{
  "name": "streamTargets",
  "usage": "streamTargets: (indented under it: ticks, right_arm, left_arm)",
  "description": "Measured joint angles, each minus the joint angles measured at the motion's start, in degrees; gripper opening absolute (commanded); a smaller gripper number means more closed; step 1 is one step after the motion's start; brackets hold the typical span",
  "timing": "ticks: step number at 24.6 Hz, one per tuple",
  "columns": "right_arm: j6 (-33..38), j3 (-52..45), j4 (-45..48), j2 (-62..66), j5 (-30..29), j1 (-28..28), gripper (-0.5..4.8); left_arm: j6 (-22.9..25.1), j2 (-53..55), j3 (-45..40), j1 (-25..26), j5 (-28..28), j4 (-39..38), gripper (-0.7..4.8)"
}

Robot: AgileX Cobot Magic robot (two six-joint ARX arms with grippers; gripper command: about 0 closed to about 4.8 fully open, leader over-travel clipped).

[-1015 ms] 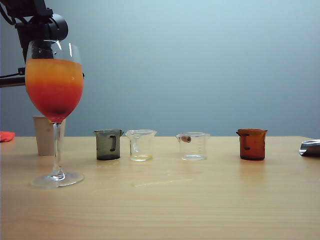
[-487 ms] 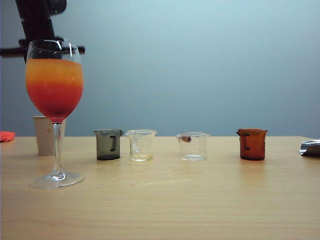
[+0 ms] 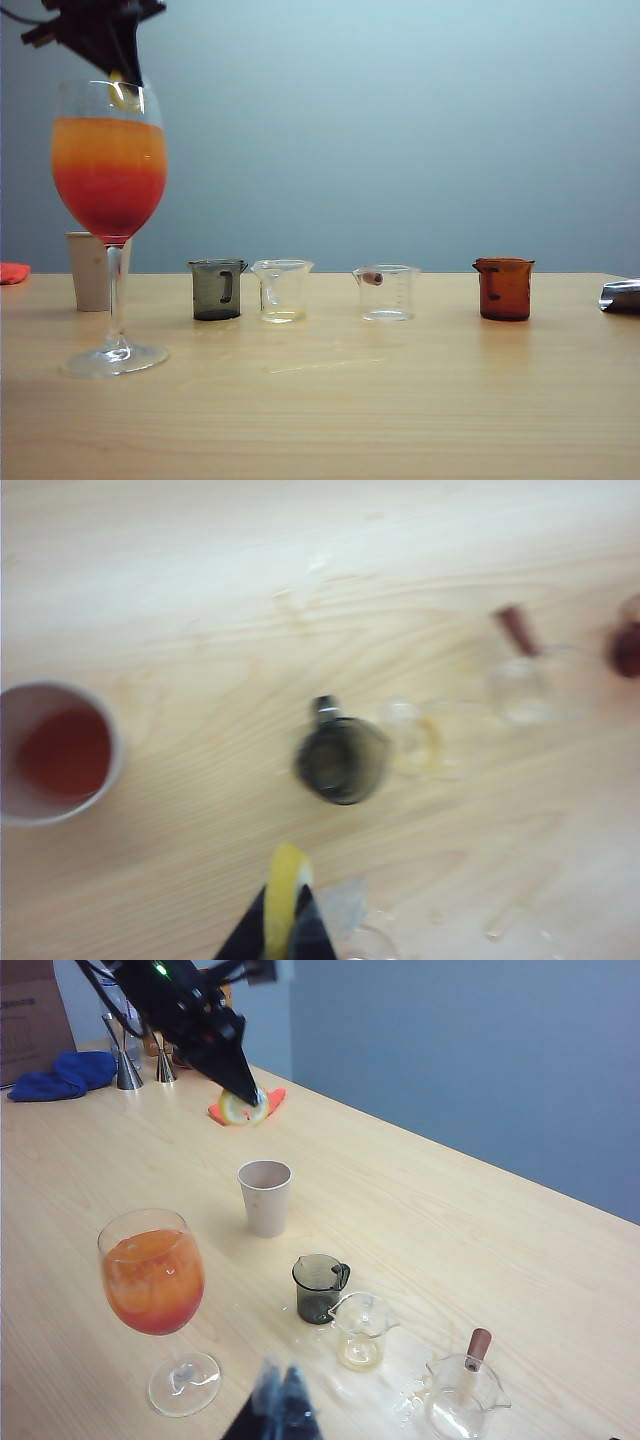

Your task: Pick up the lemon slice from the paper cup on the left and carefully insert it into the rim of the goblet.

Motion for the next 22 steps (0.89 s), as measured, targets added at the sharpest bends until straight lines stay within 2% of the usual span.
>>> streamTargets:
  ticks: [3, 4, 9, 12, 16, 22]
  right_arm:
    - [0.0, 0.0, 0.0, 0.0, 0.0, 0.0, -0.02]
    - [0.0, 0.0, 0.0, 0.0, 0.0, 0.0, -0.02]
    - [0.0, 0.0, -0.02, 0.0, 0.0, 0.0, -0.02]
    - [-0.02, 0.0, -0.02, 0.0, 0.0, 0.0, -0.02]
    - [-0.02, 0.0, 0.02, 0.02, 0.0, 0.0, -0.02]
    - [-0.02, 0.0, -0.02, 0.0, 0.0, 0.0, -0.02]
  left_arm:
    - [2.23, -1.81, 0.0, 0.0, 3.54, -0.28, -0.06]
    - [4.68, -3.04, 0.0, 0.0, 5.35, -0.9, -0.06]
    - [12.13, -5.81, 0.0, 0.0, 7.74, -5.05, -0.06]
    - [14.01, -6.6, 0.0, -0.22, 10.21, -5.29, -0.06]
    - [19.76, -7.98, -0.02, -4.68, 12.44, -5.33, -0.06]
    - [22.34, -8.33, -0.17, -6.86, 12.31, -5.33, -0.06]
